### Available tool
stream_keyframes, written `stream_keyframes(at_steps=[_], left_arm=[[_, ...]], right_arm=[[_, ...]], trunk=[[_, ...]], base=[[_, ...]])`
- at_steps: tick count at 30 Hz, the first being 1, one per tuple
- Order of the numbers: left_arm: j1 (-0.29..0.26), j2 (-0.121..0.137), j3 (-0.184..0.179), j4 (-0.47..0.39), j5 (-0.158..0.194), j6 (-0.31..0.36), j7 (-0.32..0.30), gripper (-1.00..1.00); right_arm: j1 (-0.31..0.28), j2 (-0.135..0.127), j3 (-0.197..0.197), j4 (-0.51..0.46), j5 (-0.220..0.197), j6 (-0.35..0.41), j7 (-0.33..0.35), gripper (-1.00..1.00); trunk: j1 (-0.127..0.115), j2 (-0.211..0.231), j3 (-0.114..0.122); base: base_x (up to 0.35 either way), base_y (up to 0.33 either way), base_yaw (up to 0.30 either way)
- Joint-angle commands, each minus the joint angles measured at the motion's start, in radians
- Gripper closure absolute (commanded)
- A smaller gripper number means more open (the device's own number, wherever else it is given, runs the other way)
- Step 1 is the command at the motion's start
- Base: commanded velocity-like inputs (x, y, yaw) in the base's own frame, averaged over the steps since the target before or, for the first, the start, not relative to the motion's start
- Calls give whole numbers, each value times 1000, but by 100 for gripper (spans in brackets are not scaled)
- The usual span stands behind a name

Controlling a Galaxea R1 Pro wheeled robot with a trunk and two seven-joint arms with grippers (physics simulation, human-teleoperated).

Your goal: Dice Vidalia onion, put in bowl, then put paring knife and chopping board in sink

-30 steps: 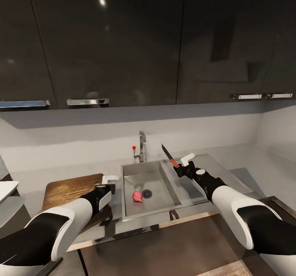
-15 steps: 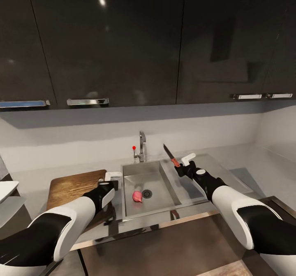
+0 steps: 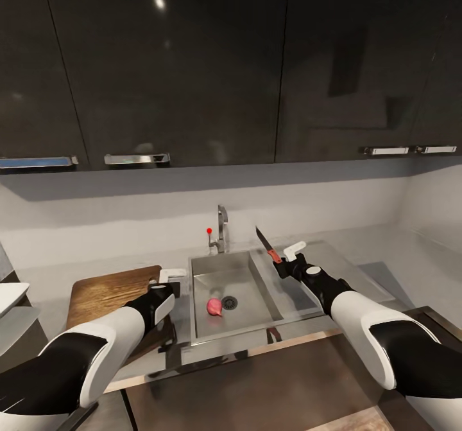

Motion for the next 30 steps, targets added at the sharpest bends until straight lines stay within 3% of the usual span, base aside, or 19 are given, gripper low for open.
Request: stream_keyframes(at_steps=[1,30], left_arm=[[0,0,-10,-2,8,7,6,100],[0,0,-10,3,10,7,4,100]], right_arm=[[0,0,-1,1,10,-4,0,100],[0,-1,-1,9,10,-4,0,100]], trunk=[[0,-1,0],[0,-1,-24]], base=[[0,0,0],[0,0,0]])
